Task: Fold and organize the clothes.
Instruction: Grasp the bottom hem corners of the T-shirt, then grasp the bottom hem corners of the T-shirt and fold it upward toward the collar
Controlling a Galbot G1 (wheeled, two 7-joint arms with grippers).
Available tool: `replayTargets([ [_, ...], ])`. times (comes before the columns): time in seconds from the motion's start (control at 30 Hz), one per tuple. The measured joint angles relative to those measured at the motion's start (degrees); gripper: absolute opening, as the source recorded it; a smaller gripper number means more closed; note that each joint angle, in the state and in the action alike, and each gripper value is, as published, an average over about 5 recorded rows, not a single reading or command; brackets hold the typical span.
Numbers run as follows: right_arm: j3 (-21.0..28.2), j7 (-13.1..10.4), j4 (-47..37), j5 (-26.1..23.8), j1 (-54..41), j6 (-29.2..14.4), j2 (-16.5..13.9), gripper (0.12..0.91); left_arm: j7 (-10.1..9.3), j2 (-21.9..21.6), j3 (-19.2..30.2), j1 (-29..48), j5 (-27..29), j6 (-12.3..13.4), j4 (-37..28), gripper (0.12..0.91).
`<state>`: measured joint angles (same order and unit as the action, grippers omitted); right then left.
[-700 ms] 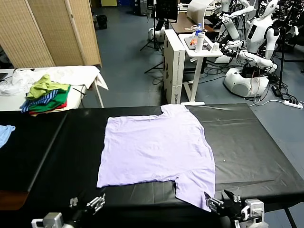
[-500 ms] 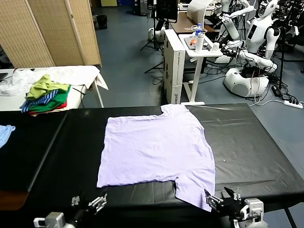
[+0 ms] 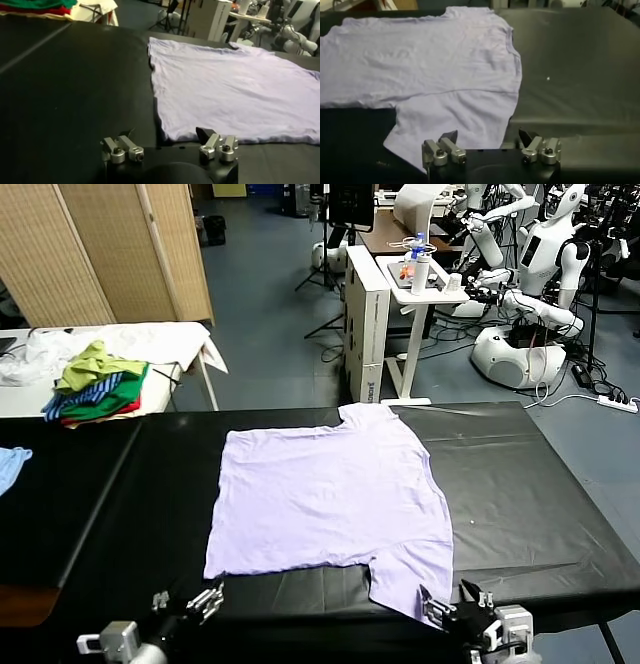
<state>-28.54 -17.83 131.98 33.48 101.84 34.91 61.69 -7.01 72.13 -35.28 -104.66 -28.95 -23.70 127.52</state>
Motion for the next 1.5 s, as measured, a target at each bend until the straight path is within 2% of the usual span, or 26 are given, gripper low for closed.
replayTargets([
  [0.07, 0.0, 0.1, 0.3, 0.0, 0.2, 0.0, -0.1, 0.199, -0.08, 0.0, 0.1, 0.0, 0.0, 0.1, -0.1, 0.582],
  [0.13, -0.2, 0.0, 0.8, 0.1, 0.6, 0.0, -0.2, 0.152, -0.04, 0.0, 0.1, -0.1, 0.0, 0.1, -0.1, 0.472],
  [0.27, -0.8, -0.6, 2.7, 0.2, 2.0, 0.1, -0.6, 0.139, 0.08, 0.1, 0.2, -0.4, 0.2, 0.1, -0.2, 0.239],
  [0.37, -1.3, -1.3, 4.7, 0.2, 3.7, 0.5, -0.8, 0.14, 0.01, 0.3, 0.2, -0.9, 0.5, 0.2, 0.2, 0.15],
  [0.67, -2.0, -1.3, 7.8, 0.3, 7.9, -0.3, -1.0, 0.14, -2.0, 0.9, -0.9, -5.2, 2.4, 0.1, 4.3, 0.145],
  [0.87, -2.5, 3.0, 6.7, 1.1, 5.8, -6.4, -2.0, 0.14, -2.65, 1.0, -1.5, -8.6, 3.1, 0.3, 7.6, 0.145],
  [1.03, -2.0, 5.3, 4.2, 3.6, 1.2, -10.8, -3.6, 0.14, -2.78, 1.9, -1.5, -8.5, 3.0, 2.8, 8.6, 0.145],
  [1.13, -1.2, 5.4, 2.0, 5.3, -2.5, -12.2, -4.8, 0.14, -2.62, 2.6, -1.4, -7.3, 2.7, 4.5, 8.1, 0.145],
  [1.27, 0.3, 5.2, -2.0, 5.8, -8.4, -13.6, -6.1, 0.14, -2.7, 3.3, -1.1, -4.5, 2.4, 5.4, 6.6, 0.145],
  [1.5, 4.3, 5.1, -9.8, 5.6, -18.6, -15.1, -6.5, 0.14, -3.53, 3.1, -0.9, 1.7, 2.6, 6.8, 3.3, 0.145],
])
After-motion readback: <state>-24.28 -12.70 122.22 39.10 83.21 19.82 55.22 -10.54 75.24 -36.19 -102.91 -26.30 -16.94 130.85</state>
